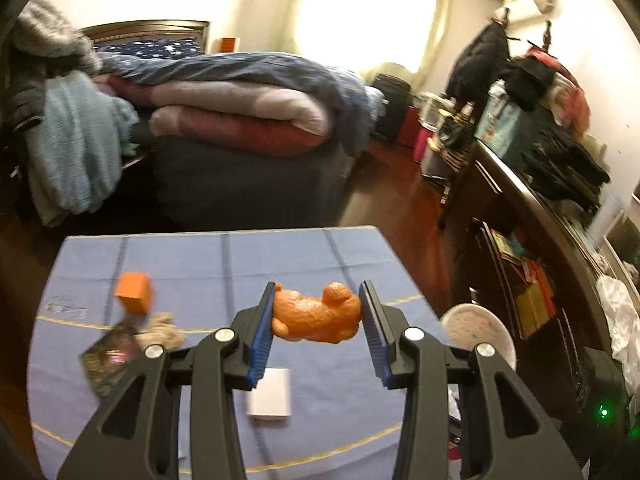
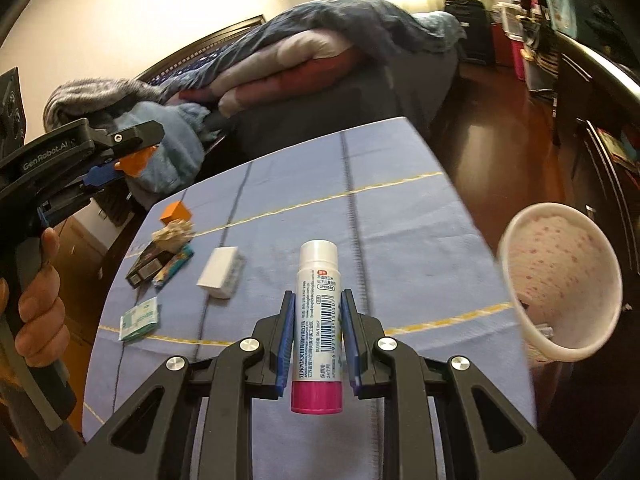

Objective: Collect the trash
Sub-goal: 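Lift the orange toy and glue stick and carry them toward the wastebasket, then hold both items over the wastebasket and open both tools to drop them, then move both open tools back over the table, then grasp the orange block with the left tool while the right tool grasps the white box, then lift the orange block and white box and carry them over the wastebasket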

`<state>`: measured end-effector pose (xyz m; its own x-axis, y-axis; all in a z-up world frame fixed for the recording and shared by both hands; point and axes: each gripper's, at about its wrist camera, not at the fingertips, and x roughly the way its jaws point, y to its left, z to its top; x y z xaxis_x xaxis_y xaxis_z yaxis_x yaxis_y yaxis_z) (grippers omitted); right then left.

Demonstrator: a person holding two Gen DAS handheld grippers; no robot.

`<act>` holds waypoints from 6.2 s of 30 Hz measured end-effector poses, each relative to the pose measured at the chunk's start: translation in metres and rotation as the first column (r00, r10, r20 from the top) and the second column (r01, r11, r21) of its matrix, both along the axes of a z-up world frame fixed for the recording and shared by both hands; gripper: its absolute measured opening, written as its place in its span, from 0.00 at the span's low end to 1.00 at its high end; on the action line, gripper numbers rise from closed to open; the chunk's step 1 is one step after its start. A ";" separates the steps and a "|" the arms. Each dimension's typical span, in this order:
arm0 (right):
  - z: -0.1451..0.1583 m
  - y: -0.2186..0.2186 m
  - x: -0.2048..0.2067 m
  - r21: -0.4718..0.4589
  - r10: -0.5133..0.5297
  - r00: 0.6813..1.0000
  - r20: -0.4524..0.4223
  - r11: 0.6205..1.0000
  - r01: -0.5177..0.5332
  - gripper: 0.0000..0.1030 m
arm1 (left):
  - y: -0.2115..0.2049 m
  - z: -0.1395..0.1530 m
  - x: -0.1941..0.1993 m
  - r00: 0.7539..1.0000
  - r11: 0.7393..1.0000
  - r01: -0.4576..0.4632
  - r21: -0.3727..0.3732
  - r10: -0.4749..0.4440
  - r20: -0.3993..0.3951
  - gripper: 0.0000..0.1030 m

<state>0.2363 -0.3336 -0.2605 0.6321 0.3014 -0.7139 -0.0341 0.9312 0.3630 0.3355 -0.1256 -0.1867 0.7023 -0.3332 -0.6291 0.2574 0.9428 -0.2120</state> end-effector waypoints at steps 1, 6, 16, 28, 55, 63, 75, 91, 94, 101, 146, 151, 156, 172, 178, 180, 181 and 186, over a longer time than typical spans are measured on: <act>0.000 -0.006 -0.001 0.003 -0.009 1.000 0.001 1.000 0.009 0.22 | -0.011 -0.001 0.000 1.000 1.000 0.018 0.003 -0.018 -0.002 0.40; -0.002 -0.037 -0.008 0.021 -0.070 0.998 0.004 0.997 0.070 0.22 | -0.053 -0.006 0.000 0.996 0.996 0.087 0.015 -0.087 -0.013 0.40; -0.010 -0.101 -0.021 0.041 -0.198 0.980 0.000 0.979 0.197 0.22 | -0.134 -0.019 0.000 0.972 0.972 0.233 0.018 -0.232 -0.025 0.40; -0.025 -0.182 -0.030 0.022 -0.380 0.925 -0.012 0.925 0.381 0.22 | -0.233 -0.049 0.010 0.915 0.916 0.401 0.025 -0.399 -0.063 0.40; -0.082 -0.257 -0.005 -0.041 -0.555 0.829 -0.071 0.832 0.553 0.27 | -0.330 -0.122 0.050 0.862 0.876 0.482 0.012 -0.471 -0.184 0.50; -0.088 -0.257 -0.004 -0.036 -0.554 0.828 -0.090 0.832 0.553 0.34 | -0.322 -0.115 0.053 0.870 0.883 0.470 -0.022 -0.467 -0.160 0.66; -0.058 -0.225 -0.006 -0.041 -0.508 0.859 -0.065 0.861 0.506 0.49 | -0.280 -0.071 0.031 0.909 0.908 0.416 0.054 -0.414 -0.051 0.71; 0.015 -0.065 0.001 -0.127 -0.163 0.985 0.056 0.977 0.169 0.82 | -0.068 -0.026 0.029 0.997 0.983 -0.073 0.170 0.074 0.000 0.84; 0.020 -0.031 0.004 -0.144 -0.084 0.995 0.060 0.985 0.092 0.82 | -0.014 -0.028 0.038 0.980 0.959 -0.194 0.205 0.197 0.001 0.84; 0.018 0.039 0.012 -0.178 0.052 0.997 0.051 0.983 -0.042 0.82 | 0.081 -0.055 0.080 0.931 0.899 -0.329 0.290 0.360 -0.061 0.84; -0.017 0.146 0.053 -0.239 0.133 0.991 -0.028 0.962 -0.136 0.42 | 0.135 -0.059 0.072 0.954 0.950 -0.264 0.170 0.282 -0.097 0.35; -0.006 0.125 0.040 -0.228 0.120 0.993 -0.007 0.966 -0.119 0.42 | 0.112 -0.043 0.051 0.965 0.959 -0.239 0.153 0.252 -0.073 0.35; 0.004 0.099 0.026 -0.218 0.089 0.996 0.012 0.972 -0.084 0.42 | 0.078 -0.028 0.029 0.979 0.972 -0.190 0.136 0.198 -0.049 0.35; 0.009 0.004 -0.018 -0.208 -0.052 0.998 0.027 0.976 0.057 0.42 | -0.036 -0.010 -0.011 1.000 0.993 -0.004 0.114 0.007 -0.018 0.35; 0.009 -0.028 -0.028 -0.196 -0.115 0.993 0.034 0.973 0.119 0.42 | -0.076 -0.008 -0.020 0.998 0.991 0.062 0.122 -0.061 -0.011 0.35; 0.008 -0.039 -0.032 -0.191 -0.138 0.990 0.034 0.971 0.142 0.42 | -0.088 -0.007 -0.022 0.997 0.989 0.083 0.120 -0.082 -0.011 0.35; 0.008 -0.045 -0.033 -0.186 -0.151 0.988 0.034 0.970 0.155 0.42 | -0.092 -0.007 -0.022 0.996 0.988 0.092 0.121 -0.091 -0.012 0.35; 0.006 -0.075 -0.041 -0.173 -0.214 0.976 0.038 0.960 0.218 0.42 | -0.125 -0.008 -0.024 0.989 0.980 0.146 0.134 -0.146 -0.012 0.35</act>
